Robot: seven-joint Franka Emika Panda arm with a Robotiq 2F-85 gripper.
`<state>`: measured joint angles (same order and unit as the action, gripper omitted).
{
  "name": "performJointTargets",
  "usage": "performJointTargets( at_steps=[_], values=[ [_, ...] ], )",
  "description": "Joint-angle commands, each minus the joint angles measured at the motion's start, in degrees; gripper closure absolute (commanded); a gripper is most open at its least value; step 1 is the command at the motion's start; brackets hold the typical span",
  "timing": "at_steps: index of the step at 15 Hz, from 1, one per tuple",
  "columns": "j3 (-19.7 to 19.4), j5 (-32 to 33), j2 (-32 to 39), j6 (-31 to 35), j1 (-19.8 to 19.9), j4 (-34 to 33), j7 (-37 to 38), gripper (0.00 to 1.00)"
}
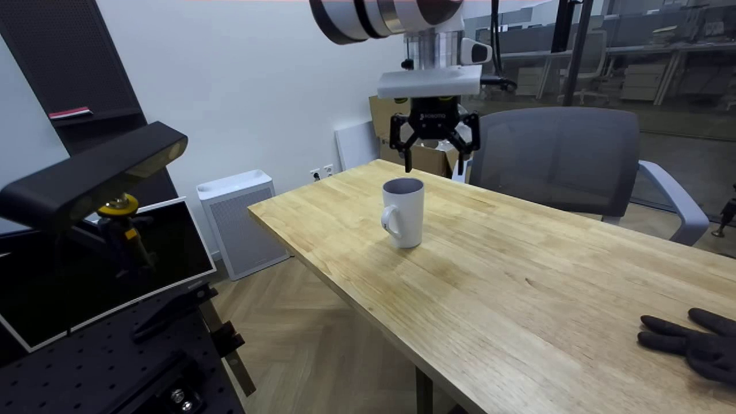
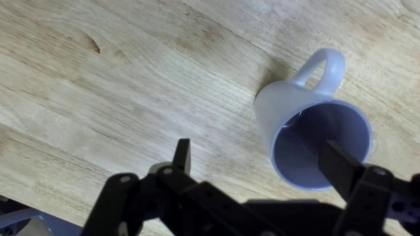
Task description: Pick the cup and move it to the right on the table
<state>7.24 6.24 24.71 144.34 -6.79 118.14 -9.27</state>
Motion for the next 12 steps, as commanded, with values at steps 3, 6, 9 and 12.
performJointTargets(
  at_steps=[3,6,9,12],
  values=[
    [-0.6,0.3,6.0,-2.8,-0.5,-7.0,0.3,0.00],
    [-0.6,0.5,8.2,-3.9,-1.0,-9.4,0.6,0.00],
    [-0.7,0.6,9.9,-5.1,-1.4,-11.3,0.7,0.00],
    [-0.8,0.8,11.2,-6.1,-1.6,-12.8,0.9,0.00]
  ],
)
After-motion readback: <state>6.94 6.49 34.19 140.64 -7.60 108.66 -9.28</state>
